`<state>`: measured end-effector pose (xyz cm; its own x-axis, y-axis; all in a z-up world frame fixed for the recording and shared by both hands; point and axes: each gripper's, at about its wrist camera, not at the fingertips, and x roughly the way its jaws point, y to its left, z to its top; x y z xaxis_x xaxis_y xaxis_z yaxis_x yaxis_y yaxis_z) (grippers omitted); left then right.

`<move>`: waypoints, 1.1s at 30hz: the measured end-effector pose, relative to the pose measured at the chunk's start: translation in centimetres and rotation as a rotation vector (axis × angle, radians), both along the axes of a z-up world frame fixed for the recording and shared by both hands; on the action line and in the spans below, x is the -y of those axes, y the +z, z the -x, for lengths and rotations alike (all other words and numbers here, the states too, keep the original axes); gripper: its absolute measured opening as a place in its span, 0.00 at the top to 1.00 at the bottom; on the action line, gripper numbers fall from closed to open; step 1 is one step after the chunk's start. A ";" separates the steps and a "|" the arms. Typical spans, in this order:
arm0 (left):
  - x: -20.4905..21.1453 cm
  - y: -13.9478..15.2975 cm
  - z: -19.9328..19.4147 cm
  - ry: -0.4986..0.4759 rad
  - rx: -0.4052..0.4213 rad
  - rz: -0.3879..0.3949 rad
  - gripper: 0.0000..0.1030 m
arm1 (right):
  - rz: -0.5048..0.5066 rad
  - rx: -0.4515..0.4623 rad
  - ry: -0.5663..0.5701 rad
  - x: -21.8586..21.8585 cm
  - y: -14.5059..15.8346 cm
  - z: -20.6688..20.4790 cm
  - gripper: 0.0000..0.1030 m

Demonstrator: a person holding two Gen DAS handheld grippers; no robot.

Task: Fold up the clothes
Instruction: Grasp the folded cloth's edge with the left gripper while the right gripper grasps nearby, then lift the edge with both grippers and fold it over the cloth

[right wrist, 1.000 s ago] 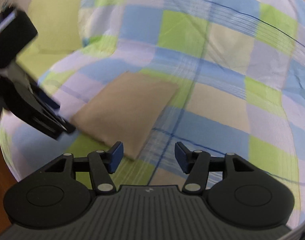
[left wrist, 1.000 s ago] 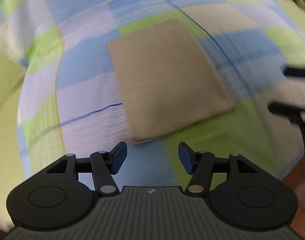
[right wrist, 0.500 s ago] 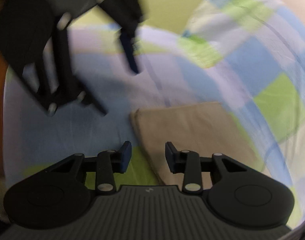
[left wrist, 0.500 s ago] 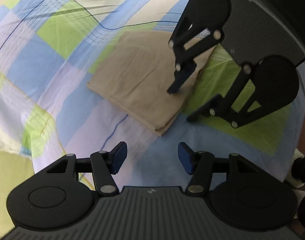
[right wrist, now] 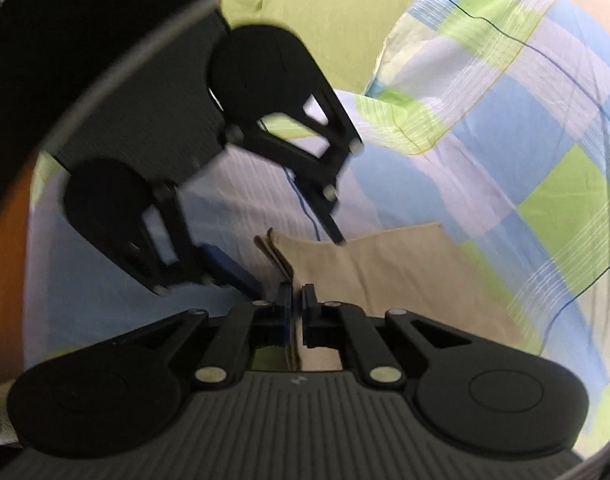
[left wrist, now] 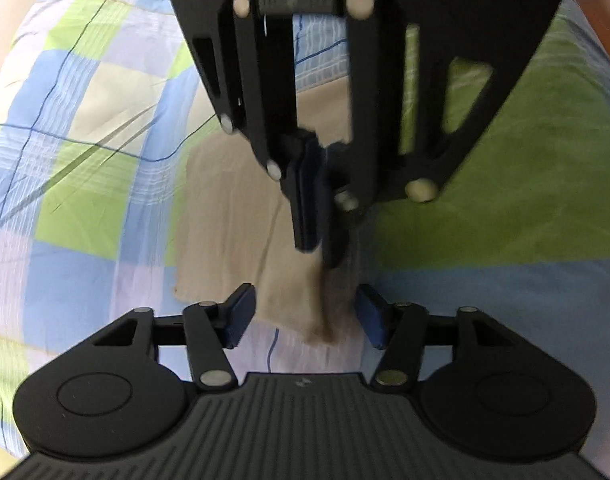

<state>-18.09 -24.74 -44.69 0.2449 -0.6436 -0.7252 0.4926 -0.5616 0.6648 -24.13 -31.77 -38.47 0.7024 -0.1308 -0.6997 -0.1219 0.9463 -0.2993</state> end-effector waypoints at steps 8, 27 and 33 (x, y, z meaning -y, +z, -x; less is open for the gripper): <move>0.6 -0.1 -0.9 0.058 -0.068 -0.037 0.92 | 0.124 -0.114 -0.021 1.7 -1.1 8.4 0.75; 4.3 3.9 -2.6 0.169 -0.237 -0.148 0.97 | 0.059 -0.105 0.185 5.1 1.0 7.1 1.00; 8.5 7.8 -5.8 0.232 -0.368 -0.183 0.96 | -0.169 -0.049 -0.016 11.4 6.4 3.6 1.00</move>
